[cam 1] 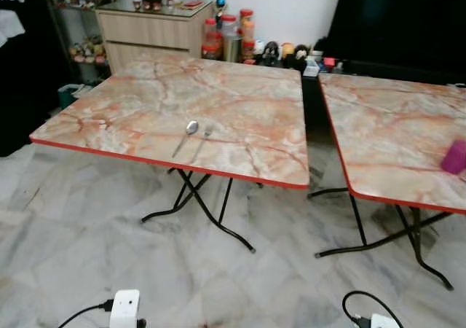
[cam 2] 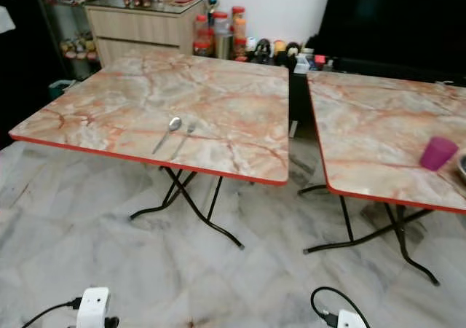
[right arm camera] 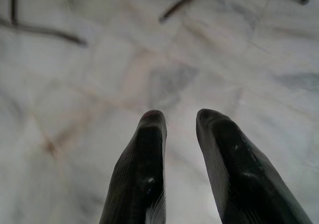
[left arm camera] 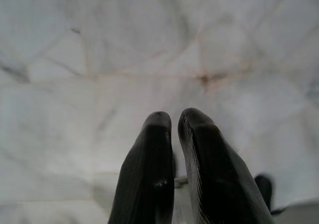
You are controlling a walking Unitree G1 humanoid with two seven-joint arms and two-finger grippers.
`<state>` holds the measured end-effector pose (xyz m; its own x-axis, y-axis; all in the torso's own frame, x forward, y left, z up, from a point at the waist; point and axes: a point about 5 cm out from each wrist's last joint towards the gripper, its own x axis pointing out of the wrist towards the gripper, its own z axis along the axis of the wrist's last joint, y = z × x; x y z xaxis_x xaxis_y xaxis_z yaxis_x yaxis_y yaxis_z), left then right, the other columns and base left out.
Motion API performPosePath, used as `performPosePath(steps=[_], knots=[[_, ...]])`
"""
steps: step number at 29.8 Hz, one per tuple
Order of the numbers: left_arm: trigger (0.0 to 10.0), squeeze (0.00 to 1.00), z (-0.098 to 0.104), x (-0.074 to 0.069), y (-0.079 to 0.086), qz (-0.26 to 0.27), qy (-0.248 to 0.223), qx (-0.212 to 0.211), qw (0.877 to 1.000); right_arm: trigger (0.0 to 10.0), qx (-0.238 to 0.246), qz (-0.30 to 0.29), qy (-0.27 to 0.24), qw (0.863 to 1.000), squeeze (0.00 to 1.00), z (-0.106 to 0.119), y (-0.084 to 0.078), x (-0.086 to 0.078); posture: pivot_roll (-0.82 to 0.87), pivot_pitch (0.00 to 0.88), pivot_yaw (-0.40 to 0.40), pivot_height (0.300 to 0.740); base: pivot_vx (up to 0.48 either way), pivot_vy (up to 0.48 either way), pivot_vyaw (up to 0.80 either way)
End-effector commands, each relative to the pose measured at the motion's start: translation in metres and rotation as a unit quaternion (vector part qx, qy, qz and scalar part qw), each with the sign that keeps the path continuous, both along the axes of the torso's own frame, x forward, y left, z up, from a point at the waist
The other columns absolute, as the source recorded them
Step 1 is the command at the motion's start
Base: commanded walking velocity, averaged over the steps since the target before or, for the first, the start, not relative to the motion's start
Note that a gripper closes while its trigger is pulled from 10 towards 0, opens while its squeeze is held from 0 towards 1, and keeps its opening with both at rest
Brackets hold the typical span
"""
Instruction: Setting the table
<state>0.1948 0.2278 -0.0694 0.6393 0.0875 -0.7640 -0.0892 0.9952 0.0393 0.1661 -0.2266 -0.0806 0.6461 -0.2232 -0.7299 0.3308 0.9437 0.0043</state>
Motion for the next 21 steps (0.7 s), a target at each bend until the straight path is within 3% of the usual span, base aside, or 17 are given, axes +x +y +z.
performPosePath(steps=[1, 21], knots=[[10.0, 0.0, 0.0025, 0.0091, -0.0122, -0.015, -0.014, -0.01, 1.0, 10.0, -0.012, -0.018, 0.009, 1.0, 0.0, -0.0006, -0.0133, -0.0093, 0.05, 0.0, -0.068, 0.74, 0.352, 0.0, 0.0], [10.0, 0.0, 0.0014, 0.0078, -0.0148, -0.019, -0.014, -0.009, 1.0, 10.0, -0.015, -0.022, 0.009, 1.0, 0.0, -0.0007, -0.0149, -0.0108, 0.04, 0.0, -0.069, 0.74, 0.351, 0.0, 0.0]])
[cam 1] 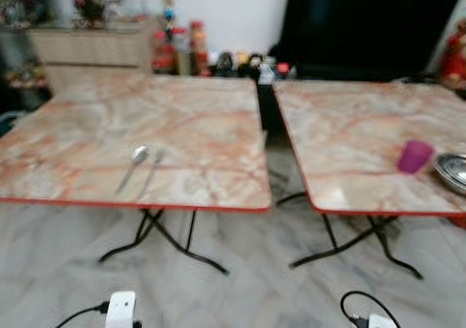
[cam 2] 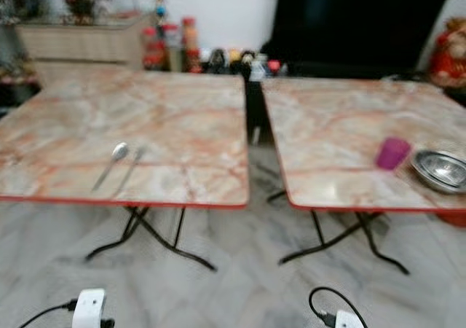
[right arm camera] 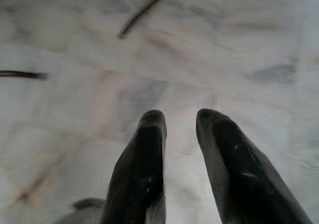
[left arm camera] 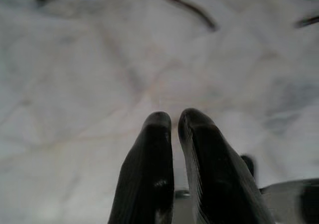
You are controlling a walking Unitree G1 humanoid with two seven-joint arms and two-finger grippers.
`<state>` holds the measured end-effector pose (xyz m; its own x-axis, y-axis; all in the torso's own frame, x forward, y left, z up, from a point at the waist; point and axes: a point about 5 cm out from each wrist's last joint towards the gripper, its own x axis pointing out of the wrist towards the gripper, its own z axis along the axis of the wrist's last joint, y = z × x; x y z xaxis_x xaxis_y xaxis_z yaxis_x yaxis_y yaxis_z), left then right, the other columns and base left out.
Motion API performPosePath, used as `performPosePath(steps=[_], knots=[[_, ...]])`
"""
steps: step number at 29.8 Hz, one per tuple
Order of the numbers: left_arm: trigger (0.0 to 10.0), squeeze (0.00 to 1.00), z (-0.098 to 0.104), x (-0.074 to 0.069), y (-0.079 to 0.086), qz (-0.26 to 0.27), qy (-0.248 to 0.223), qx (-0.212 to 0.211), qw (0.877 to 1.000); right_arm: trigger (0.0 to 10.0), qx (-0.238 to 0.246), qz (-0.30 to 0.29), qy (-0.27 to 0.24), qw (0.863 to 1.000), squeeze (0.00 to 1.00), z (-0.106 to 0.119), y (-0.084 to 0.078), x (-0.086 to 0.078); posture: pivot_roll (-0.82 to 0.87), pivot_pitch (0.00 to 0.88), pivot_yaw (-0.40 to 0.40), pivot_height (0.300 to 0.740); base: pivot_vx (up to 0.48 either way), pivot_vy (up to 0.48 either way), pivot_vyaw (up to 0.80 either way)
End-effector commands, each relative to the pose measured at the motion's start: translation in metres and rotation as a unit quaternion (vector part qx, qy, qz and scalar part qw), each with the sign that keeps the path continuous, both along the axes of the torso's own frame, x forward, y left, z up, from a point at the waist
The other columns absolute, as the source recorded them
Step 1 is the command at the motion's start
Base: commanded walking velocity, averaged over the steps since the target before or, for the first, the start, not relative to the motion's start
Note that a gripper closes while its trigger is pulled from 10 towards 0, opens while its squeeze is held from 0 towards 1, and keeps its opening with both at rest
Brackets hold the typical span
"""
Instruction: Setting the table
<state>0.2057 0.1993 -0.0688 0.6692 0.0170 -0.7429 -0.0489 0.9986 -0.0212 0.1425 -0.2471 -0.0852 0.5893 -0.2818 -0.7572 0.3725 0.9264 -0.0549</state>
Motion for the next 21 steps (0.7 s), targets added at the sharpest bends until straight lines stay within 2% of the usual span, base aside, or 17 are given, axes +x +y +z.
performPosePath(steps=[1, 11, 21], knots=[[10.0, 0.0, 0.0007, -0.0031, 0.0138, 0.002, 0.004, 0.02, 1.0, 10.0, 0.005, 0.001, -0.021, 1.0, 0.0, 0.0039, 0.0056, 0.0128, 0.04, 0.0, -0.069, 0.74, 0.352, 0.0, 0.0], [10.0, 0.0, 0.0023, -0.0012, 0.0164, 0.003, 0.001, 0.024, 1.0, 10.0, 0.008, -0.005, -0.02, 1.0, 0.0, 0.003, 0.0059, 0.0107, 0.04, 0.0, -0.067, 0.74, 0.351, 0.0, 0.0], [10.0, 0.0, 0.0028, -0.0012, 0.0181, 0.009, -0.001, 0.023, 1.0, 10.0, 0.009, -0.007, -0.023, 1.0, 0.0, 0.003, 0.0066, 0.0107, 0.04, 0.0, -0.067, 0.74, 0.0, 0.0, 0.0]])
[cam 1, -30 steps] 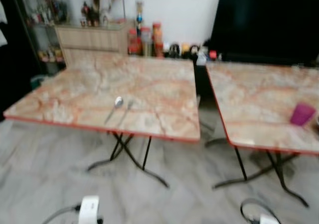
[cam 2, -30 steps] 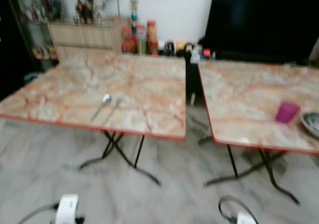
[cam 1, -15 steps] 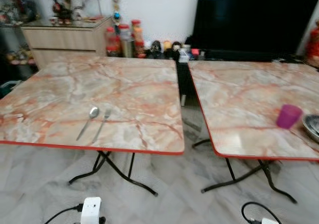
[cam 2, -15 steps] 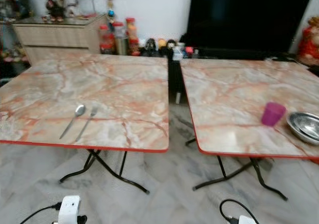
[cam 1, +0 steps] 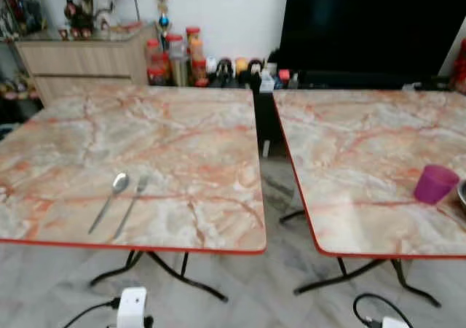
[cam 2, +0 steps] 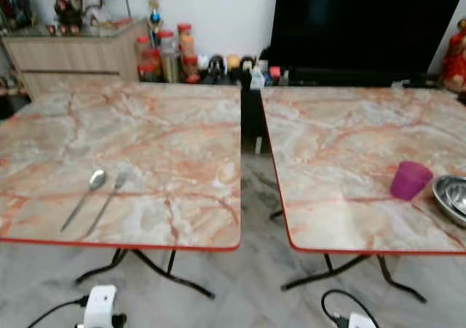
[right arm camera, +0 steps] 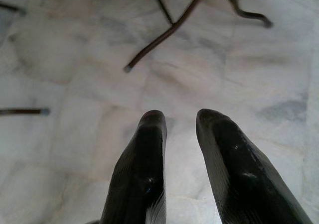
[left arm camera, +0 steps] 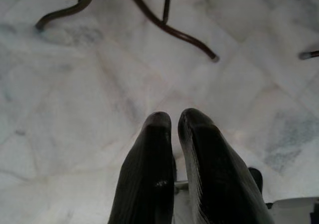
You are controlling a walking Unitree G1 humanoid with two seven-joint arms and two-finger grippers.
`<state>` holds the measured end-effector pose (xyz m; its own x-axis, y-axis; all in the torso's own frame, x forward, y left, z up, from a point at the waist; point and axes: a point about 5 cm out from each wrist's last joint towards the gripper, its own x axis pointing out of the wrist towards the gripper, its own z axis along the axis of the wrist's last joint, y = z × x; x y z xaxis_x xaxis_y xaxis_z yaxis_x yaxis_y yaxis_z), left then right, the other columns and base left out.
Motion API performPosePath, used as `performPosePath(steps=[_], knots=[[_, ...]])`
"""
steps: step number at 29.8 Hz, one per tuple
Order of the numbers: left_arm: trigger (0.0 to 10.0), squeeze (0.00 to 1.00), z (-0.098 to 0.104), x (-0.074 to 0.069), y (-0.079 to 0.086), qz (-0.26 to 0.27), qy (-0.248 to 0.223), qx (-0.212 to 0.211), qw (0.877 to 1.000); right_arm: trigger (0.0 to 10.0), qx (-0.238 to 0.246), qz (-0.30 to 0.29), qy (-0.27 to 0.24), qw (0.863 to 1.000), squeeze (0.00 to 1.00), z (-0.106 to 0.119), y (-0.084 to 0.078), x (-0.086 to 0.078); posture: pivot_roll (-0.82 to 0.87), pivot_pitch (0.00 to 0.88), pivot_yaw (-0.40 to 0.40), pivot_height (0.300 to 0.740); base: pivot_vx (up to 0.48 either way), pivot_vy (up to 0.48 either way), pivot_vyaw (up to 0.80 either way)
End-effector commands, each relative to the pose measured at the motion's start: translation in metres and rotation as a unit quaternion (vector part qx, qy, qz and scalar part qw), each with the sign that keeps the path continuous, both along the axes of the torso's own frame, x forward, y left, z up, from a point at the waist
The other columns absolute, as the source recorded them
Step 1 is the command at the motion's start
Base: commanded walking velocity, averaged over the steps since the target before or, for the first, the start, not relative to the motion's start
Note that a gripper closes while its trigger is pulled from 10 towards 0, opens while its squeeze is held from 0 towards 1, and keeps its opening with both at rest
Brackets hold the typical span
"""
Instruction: Setting the table
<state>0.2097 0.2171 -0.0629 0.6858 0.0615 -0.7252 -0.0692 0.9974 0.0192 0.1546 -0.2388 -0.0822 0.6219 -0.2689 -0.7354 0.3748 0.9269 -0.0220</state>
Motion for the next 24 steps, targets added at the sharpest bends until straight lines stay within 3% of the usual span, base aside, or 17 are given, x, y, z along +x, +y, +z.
performPosePath(steps=[1, 7, 24], knots=[[10.0, 0.0, -0.004, -0.0063, 0.0007, 0.003, 0.016, 0.0, 1.0, 10.0, 0.0, -0.007, -0.001, 1.0, 0.0, -0.0002, -0.0012, -0.0014, 0.04, 0.0, -0.066, 0.74, 0.0, 0.0, 0.0], [10.0, 0.0, -0.0044, -0.0074, 0.0012, 0.004, 0.017, 0.0, 1.0, 10.0, 0.0, -0.006, 0.002, 1.0, 0.0, -0.0008, -0.001, -0.0028, 0.03, 0.0, -0.057, 0.74, 0.0, 0.206, 0.0], [10.0, 0.0, -0.0034, -0.0076, 0.0056, -0.006, 0.017, 0.011, 1.0, 10.0, 0.008, -0.012, 0.002, 1.0, 0.0, -0.0022, 0.001, -0.005, 0.02, 0.0, -0.043, 0.74, 0.0, 0.48, -0.05]])
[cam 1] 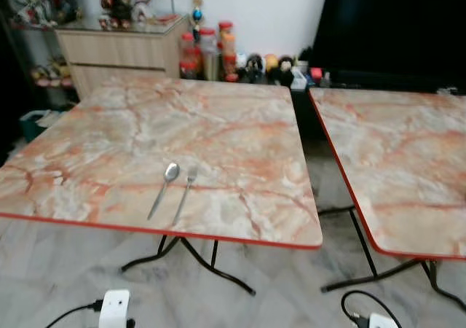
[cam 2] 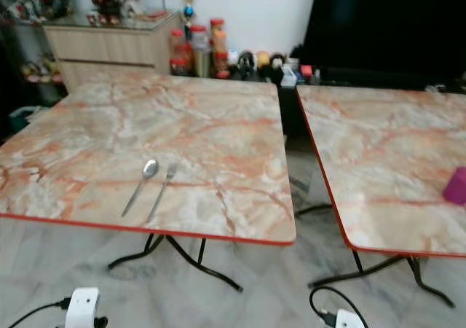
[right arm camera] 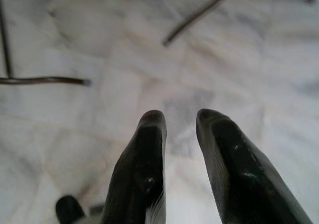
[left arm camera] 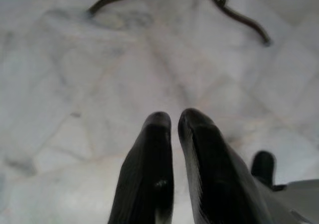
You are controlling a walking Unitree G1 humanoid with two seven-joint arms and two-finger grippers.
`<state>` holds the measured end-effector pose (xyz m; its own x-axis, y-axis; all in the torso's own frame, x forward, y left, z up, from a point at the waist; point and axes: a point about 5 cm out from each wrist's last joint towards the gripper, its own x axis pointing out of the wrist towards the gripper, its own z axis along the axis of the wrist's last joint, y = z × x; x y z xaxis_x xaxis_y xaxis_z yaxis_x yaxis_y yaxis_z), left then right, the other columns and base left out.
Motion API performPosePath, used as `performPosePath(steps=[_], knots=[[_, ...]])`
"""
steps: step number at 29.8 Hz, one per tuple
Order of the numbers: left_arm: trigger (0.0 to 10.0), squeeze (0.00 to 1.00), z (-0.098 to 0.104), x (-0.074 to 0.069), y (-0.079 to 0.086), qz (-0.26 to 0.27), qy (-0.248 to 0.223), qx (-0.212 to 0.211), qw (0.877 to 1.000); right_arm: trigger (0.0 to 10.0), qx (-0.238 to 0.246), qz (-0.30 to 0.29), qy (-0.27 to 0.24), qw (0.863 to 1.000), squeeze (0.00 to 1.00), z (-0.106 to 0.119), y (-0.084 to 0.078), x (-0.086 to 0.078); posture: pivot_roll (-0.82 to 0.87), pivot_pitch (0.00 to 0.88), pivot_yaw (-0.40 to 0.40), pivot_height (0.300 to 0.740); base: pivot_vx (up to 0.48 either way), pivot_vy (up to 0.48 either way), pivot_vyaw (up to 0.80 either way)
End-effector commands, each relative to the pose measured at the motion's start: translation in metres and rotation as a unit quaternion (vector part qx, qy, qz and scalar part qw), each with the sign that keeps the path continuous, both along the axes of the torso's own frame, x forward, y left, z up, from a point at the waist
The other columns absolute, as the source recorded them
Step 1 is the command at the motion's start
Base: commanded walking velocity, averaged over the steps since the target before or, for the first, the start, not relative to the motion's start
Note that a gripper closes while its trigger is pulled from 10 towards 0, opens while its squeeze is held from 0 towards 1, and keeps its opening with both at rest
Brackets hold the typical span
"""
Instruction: Setting the table
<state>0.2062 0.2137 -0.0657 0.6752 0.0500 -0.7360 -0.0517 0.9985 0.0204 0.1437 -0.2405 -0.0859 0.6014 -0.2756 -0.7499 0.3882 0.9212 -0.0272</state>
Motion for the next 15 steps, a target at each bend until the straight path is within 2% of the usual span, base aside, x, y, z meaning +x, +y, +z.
performPosePath(steps=[1, 3, 15], knots=[[10.0, 0.0, -0.0006, -0.0041, 0.009, 0.001, 0.01, 0.011, 1.0, 10.0, 0.006, -0.005, -0.008, 1.0, 0.0, 0.0013, 0.0032, 0.0059, 0.02, 0.0, -0.042, 0.74, 0.0, 0.48, -0.8], [10.0, 0.0, -0.0003, -0.0036, 0.0093, 0.002, 0.009, 0.011, 1.0, 10.0, 0.006, -0.007, -0.011, 1.0, 0.0, 0.0016, 0.0032, 0.0063, 0.02, 0.0, -0.042, 0.74, 0.0, 0.48, -0.7], [10.0, 0.0, 0.0013, -0.0003, 0.0085, -0.001, 0.006, 0.013, 1.0, 10.0, 0.003, 0.001, -0.016, 1.0, 0.0, 0.0032, 0.0048, 0.0106, 0.03, 0.0, -0.043, 0.74, 0.0, 0.48, 0.0]])
